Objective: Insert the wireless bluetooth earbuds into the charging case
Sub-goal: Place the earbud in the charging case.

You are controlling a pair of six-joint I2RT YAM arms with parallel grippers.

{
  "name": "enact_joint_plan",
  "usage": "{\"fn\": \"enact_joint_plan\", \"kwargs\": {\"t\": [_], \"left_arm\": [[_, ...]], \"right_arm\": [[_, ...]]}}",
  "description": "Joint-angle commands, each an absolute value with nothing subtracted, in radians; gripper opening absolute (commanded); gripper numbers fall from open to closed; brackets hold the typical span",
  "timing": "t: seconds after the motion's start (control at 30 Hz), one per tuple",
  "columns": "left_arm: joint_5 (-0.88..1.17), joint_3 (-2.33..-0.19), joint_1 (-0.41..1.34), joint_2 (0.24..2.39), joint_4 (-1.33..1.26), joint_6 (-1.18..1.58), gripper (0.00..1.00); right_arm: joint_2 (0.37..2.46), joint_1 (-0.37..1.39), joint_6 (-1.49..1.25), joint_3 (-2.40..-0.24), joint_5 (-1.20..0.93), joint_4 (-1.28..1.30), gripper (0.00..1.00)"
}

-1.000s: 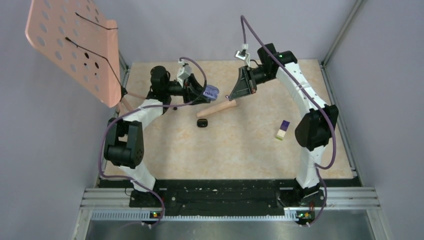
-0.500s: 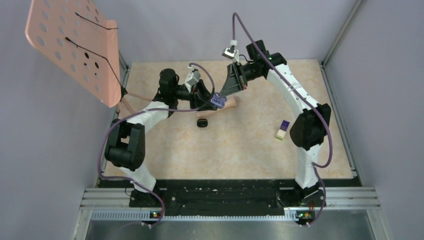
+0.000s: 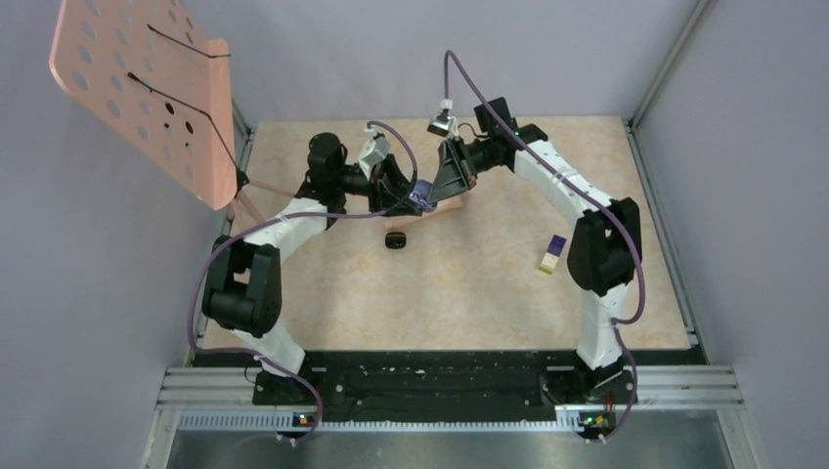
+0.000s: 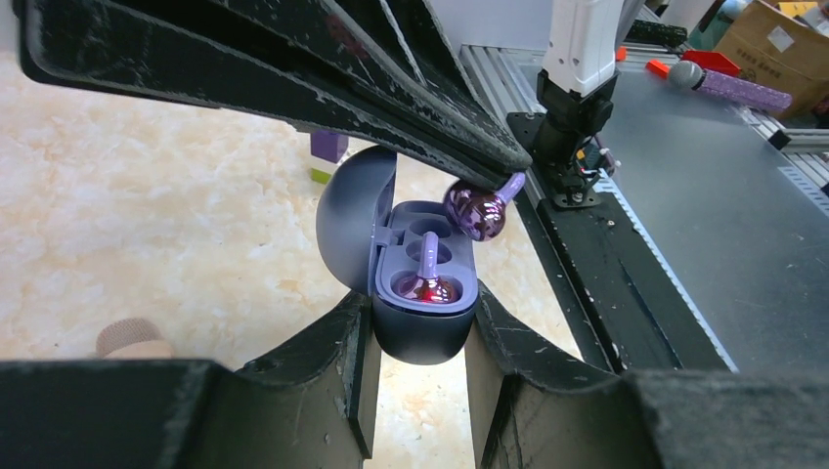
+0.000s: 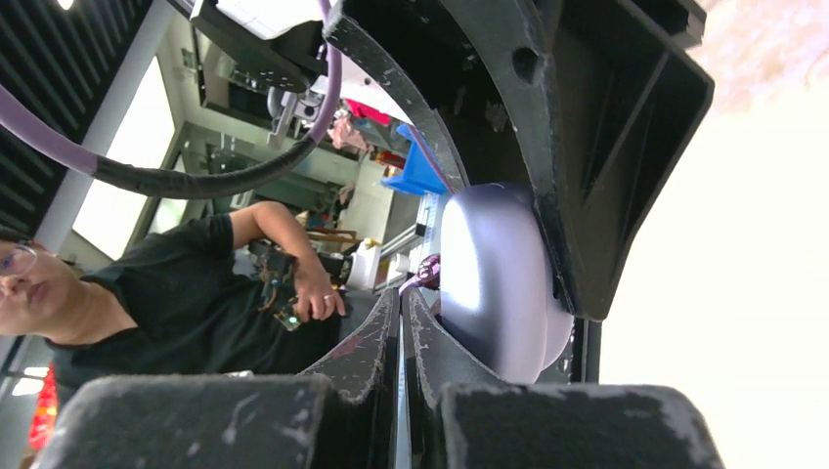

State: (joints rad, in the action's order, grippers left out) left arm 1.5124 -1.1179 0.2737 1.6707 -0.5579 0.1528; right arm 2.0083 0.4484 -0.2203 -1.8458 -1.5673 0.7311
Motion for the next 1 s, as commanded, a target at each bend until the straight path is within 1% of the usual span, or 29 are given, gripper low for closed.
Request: {"fn": "enact_joint_plan", "kwargs": {"t": [0.0,0.23,0.43,0.57,0.7,0.73,0.83,0.87,0.97], "left_arm": [[1.562,-1.148,0.277,1.618,-0.596,0.159,0.00],[1.558,-1.143,0.278,1.614,-0.589,0.163,0.00],[1.557,-1.150,0.277,1.613,-0.588,0.182,0.00],[1.553,-1.148,0.277,1.604,-0.589,0.189,0.00],[1.555,-1.148,0.276,1.601,-0.589,0.193,0.00],[1.553,-1.148,0.277,1.602,-0.589,0.194,0.00],[1.551,-1.152,0.278,1.601,-0.589,0.195,0.00],[1.553,-1.153,0.278,1.600,-0.589,0.195,0.00],[1.554,-1.149,0.280,1.596,-0.589,0.193,0.00]], "right_arm": [[1.928,0.439,-0.266,-1.845,-1.655,0.626,0.00],[1.914,0.427,-0.306,-1.829,-1.649,0.588,0.00],[1.882,0.421,-0.438,-1.738,-1.643,0.421,0.00],[1.855,0.422,-0.586,-1.649,-1.643,0.225,0.00],[1.828,0.421,-0.800,-1.561,-1.645,-0.067,0.00],[1.823,0.422,-0.862,-1.536,-1.643,-0.154,0.00],[1.822,0.421,-1.197,-1.452,-1.636,-0.601,0.00],[1.826,0.421,-1.205,-1.449,-1.635,-0.620,0.00],[1.830,0.421,-1.165,-1.456,-1.606,-0.564,0.00]]}}
